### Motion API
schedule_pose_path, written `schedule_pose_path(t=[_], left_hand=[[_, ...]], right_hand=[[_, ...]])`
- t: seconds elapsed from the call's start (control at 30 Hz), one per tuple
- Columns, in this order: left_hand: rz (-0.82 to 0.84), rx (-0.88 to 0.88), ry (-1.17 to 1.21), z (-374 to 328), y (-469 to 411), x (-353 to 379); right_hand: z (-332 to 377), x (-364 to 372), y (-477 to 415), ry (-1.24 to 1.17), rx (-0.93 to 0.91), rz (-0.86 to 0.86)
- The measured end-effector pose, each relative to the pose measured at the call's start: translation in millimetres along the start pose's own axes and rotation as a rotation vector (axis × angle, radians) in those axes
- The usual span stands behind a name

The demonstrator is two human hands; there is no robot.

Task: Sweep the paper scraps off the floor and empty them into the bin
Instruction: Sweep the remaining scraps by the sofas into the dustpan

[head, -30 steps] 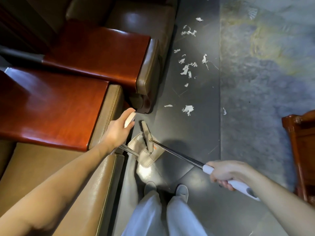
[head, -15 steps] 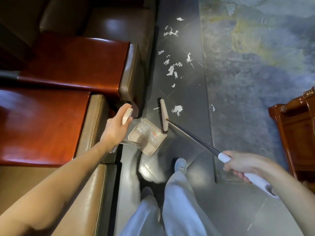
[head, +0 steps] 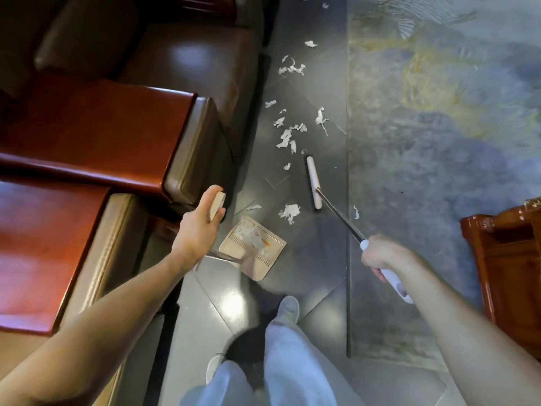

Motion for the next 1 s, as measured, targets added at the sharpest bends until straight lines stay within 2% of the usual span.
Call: schedule_pose_path(t=[0.17, 0.27, 0.37, 0.47, 0.8, 1.0], left_hand=[[0.016, 0.03, -0.038, -29, -32, 13], [-0.005, 0.028, -0.03, -38, -42, 17], [0.01, 0.045, 0.003, -44, -48, 20], [0.034, 0.074, 0.013, -49, -55, 22], [0.183, 0.185, -0.038, -87, -68, 43], [0.282, 0.268, -0.02, -129, -79, 73]], right_hand=[[16, -19, -27, 0.138, -0.038, 0.052], [13, -6, -32, 0.227, -0.149, 0.131], [4, 10, -24, 0.186, -0.154, 0.197], [-13, 14, -15, 0.012, -0.174, 0.256], [-57, 16, 19, -0.16, -0.092, 0.15], [-115, 14, 18, -0.359, 0.074, 0.025]])
Point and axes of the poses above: each hand's wrist, its own y-axis away from the middle knuckle, its own x-axis out of the palm, z = x × y, the point moved 4 cm from there along -y, towards the middle knuckle, and after that the axes turned 2 degrees about z, right-handed, at the moved point
